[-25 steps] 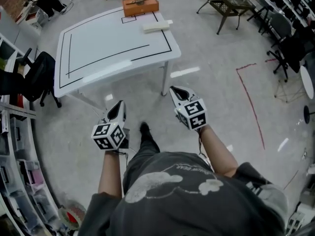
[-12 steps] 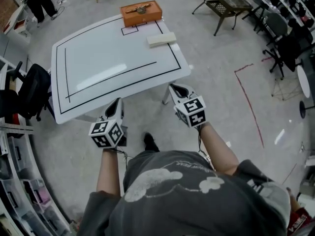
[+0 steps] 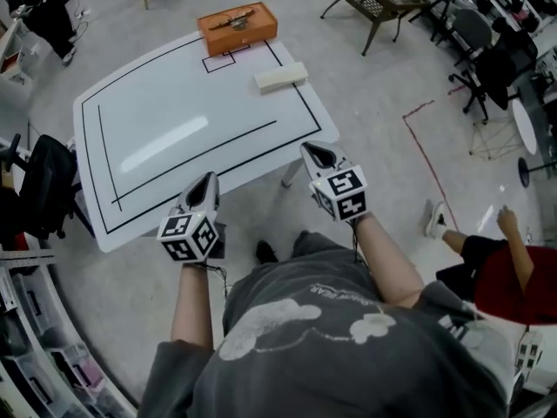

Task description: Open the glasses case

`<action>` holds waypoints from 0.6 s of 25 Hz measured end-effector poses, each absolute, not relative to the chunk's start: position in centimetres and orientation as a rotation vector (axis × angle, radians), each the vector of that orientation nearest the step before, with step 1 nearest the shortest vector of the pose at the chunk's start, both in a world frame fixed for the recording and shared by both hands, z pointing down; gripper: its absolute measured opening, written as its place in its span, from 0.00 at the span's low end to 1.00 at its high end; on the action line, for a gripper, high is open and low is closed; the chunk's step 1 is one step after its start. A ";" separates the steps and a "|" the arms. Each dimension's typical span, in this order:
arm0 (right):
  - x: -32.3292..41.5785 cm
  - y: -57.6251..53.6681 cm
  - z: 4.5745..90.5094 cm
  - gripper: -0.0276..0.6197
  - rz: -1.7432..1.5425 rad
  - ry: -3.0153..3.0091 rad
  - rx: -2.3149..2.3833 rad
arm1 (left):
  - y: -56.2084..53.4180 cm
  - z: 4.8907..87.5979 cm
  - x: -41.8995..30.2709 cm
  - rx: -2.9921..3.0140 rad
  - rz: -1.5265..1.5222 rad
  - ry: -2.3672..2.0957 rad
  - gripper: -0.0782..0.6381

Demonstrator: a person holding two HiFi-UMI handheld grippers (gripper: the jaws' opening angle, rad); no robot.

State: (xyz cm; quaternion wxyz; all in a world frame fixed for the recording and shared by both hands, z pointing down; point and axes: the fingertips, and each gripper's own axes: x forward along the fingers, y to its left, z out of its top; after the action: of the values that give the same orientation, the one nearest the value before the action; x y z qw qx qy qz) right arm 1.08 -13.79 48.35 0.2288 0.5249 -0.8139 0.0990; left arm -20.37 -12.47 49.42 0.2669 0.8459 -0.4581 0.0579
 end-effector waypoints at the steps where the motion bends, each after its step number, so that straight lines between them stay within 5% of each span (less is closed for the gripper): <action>1: 1.5 -14.0 48.4 0.04 0.272 -2.231 1.455 | -12.6 49.5 -20.2 2.284 0.156 -1.228 0.11; 7: 4.6 -16.6 48.2 0.05 0.259 -2.206 1.544 | -13.6 49.9 -19.0 2.282 0.174 -1.214 0.11; 15: 8.2 -22.2 49.2 0.22 0.281 -2.233 1.498 | -17.3 49.2 -15.0 2.328 0.249 -1.222 0.11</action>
State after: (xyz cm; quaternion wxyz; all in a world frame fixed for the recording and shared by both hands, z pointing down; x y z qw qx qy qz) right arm 8.17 -22.16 49.20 0.2171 0.5409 -0.8062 0.1015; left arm -15.01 -17.30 49.17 0.2478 0.8540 -0.4483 0.0913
